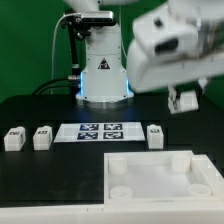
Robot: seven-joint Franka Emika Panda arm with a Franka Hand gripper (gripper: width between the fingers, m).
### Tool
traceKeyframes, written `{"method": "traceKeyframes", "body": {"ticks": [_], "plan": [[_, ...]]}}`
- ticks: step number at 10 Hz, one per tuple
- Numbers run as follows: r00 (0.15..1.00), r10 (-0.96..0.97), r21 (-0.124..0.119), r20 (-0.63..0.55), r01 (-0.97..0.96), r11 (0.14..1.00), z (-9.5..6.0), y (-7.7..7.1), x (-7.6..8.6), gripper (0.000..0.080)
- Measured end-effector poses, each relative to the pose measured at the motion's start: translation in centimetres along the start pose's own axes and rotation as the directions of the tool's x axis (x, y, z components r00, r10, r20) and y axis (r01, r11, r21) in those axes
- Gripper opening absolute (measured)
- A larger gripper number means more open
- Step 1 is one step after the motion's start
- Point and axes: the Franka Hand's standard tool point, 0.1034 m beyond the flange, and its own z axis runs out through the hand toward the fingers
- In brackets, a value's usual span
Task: Assemble one leg
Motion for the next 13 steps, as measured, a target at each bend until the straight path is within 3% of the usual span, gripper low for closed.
{"method": "traceKeyframes", "body": {"ticks": [1,3,5,6,8,9,10,11,13], "plan": [[0.991,0.001,-0.016,-0.134,-0.003,1.000,-1.2,-0.2,0.7,0.0288],[0.960,-0.002,-0.036,-0.281,-0.009,0.999,-0.6,0.2,0.5,0.0288],[0.895,-0.017,-0.054,-0.446,-0.008,0.999,-1.3,0.6,1.4,0.0288],[0.849,-0.051,-0.074,-0.526,0.014,0.997,-3.1,1.0,2.7,0.0288],[0.735,-0.085,-0.098,-0.673,0.025,0.995,-8.7,2.7,5.3,0.0288],[0.638,-0.087,-0.103,-0.765,0.012,0.995,-10.0,3.3,6.4,0.0288],[0.557,-0.109,-0.133,-0.823,-0.002,0.991,-9.1,3.7,5.8,0.0288],[0.546,-0.112,-0.139,-0.831,-0.009,0.990,-8.3,3.9,5.4,0.0288],[0.539,-0.111,-0.139,-0.835,-0.012,0.990,-8.3,4.0,5.5,0.0288]]}}
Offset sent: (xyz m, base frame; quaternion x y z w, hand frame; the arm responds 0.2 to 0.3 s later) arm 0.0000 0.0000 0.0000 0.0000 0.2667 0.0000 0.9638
